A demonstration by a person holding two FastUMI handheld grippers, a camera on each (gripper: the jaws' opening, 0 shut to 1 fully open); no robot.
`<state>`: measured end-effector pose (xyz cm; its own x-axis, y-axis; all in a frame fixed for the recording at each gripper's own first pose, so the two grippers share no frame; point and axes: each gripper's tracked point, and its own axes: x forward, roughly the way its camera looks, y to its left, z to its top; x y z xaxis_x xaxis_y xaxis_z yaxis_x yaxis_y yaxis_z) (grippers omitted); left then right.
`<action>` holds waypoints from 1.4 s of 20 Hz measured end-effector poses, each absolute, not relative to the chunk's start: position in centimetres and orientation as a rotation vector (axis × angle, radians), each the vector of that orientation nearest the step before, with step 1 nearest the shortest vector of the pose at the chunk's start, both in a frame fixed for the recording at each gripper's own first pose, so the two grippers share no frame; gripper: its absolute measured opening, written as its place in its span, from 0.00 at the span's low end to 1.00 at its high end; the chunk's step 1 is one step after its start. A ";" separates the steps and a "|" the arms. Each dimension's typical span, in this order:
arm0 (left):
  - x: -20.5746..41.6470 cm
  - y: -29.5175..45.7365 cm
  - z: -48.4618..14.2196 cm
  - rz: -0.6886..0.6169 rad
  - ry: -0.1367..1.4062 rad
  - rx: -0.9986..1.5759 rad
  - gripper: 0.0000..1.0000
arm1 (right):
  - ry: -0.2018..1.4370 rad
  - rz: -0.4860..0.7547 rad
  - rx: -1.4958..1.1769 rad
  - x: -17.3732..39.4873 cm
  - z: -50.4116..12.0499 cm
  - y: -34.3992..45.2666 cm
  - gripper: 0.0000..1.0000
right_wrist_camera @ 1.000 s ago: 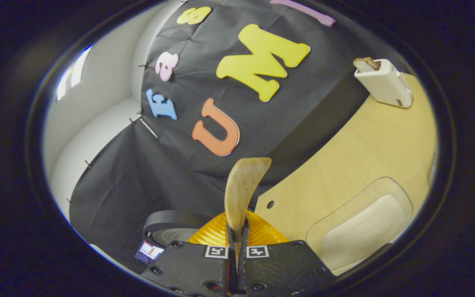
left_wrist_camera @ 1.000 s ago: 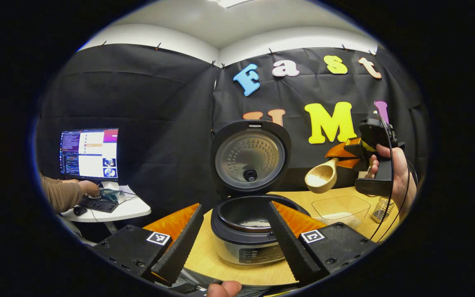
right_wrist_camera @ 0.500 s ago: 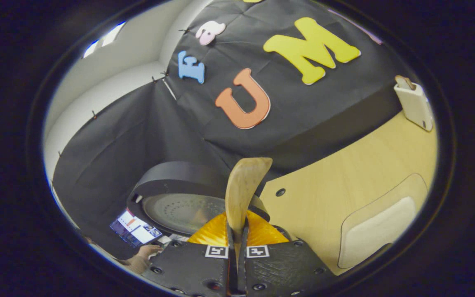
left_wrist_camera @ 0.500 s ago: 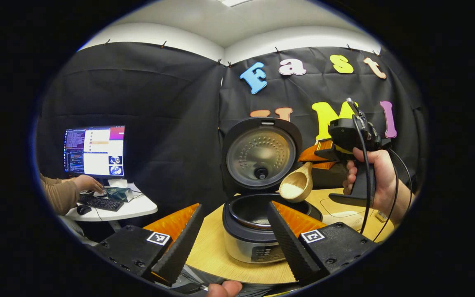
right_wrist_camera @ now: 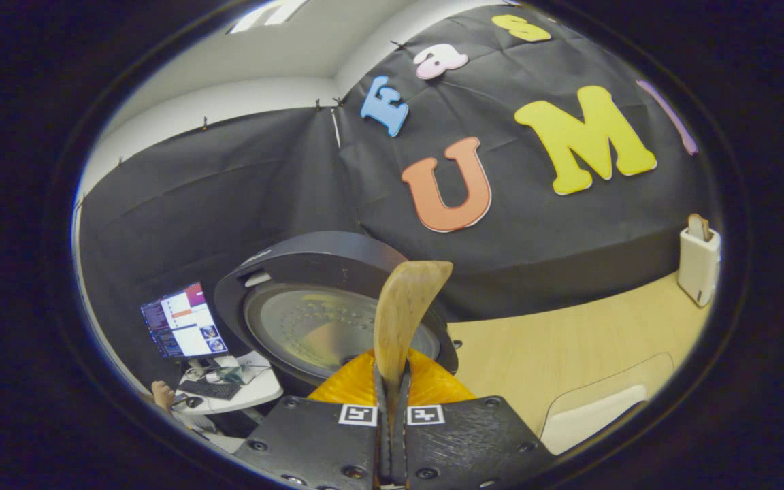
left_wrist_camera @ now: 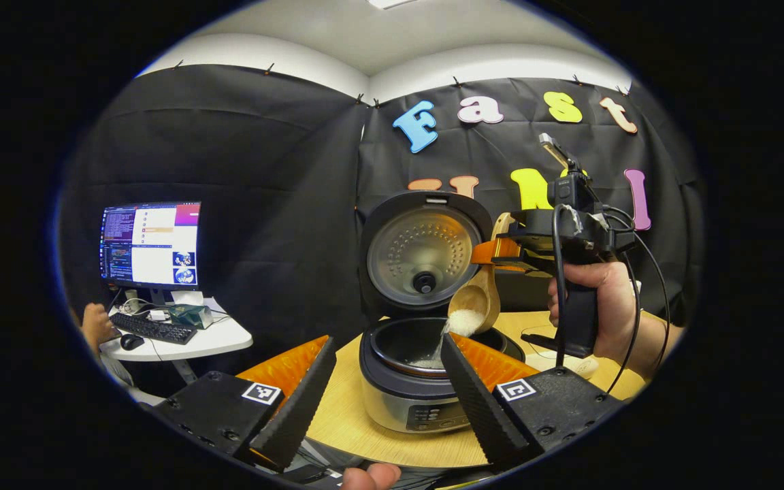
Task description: Close the left gripper, press the button to open the rice cooker; take a wooden spoon from the chopstick holder with the right hand, scoop a spoonful of rice and pour it into the rice cooker, then put the wooden spoon back into the chopstick holder.
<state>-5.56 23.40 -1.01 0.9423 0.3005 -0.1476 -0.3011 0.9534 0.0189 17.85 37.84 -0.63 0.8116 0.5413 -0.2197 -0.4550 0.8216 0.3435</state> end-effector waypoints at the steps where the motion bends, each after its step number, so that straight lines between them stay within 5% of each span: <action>1: -5.6 23.5 -0.9 0.309 0.148 -0.004 0.99 | 0.302 0.543 0.259 17.8 -0.5 38.0 0.01; 17: -5.8 23.7 -0.6 0.312 0.131 -0.027 0.99 | -0.037 0.649 -0.188 16.0 2.0 40.5 0.01; 28: -5.6 23.1 -0.2 0.295 0.116 -0.051 0.99 | -0.028 0.669 -0.091 14.9 2.7 37.4 0.01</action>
<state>-5.61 23.05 -0.21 0.9501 0.2873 -0.1211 -0.2932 0.9555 -0.0330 14.86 37.39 2.68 0.7842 0.6205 -0.0034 -0.6181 0.7806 -0.0929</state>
